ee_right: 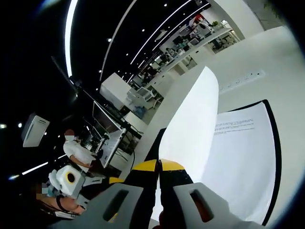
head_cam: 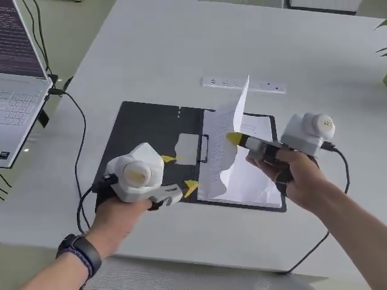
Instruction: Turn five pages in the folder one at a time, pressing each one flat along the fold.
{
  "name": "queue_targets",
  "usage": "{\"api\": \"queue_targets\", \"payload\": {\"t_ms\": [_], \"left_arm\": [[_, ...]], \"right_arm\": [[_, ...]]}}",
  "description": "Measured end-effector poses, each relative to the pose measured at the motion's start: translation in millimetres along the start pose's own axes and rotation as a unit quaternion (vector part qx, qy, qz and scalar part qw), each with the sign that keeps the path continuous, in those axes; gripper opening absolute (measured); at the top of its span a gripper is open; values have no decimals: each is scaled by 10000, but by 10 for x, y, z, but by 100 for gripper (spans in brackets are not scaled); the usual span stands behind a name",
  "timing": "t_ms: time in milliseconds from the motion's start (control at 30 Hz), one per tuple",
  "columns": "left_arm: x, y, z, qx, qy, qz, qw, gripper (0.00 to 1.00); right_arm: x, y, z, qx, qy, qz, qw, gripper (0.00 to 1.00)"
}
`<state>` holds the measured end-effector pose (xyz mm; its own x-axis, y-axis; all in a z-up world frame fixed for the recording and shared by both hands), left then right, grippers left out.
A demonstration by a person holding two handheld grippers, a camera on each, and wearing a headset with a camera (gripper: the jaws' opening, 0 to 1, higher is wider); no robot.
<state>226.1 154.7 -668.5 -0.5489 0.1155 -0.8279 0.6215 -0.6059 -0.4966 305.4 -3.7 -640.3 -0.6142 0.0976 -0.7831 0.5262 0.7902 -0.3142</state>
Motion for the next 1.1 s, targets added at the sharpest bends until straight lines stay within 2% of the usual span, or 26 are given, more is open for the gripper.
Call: {"api": "queue_targets", "payload": {"t_ms": [200,400,600,867,1100], "left_arm": [[48,-155,-199,-153,-195,75,9997,46],[53,-291,-366,-316,-267,147,9990,48],[80,-440,-548,-449,-395,195,9980,51],[153,-593,-711,-609,-539,209,9965,54],[191,-738,-769,-702,-666,260,9950,54]], "right_arm": [[7,194,-145,-169,-54,-83,9998,0],[31,404,-292,-322,-117,-194,9992,0],[130,649,-381,-448,-111,-376,9982,0],[270,968,-497,-603,-100,-636,9961,0],[395,1245,-591,-745,4,-834,9937,0]]}}
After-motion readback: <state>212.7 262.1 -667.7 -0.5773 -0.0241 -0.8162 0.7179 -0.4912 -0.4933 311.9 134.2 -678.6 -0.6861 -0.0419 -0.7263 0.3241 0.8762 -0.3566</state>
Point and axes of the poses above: the centre of the closed fingertips' face, and the gripper's own axes: y roughly forward along the fingers, z roughly to its right, x roughly out of its underside, the point moved 6 cm from there along -y, roughly backward along the fingers, and after that the axes turned 13 degrees about -y, right-handed, at the moved point
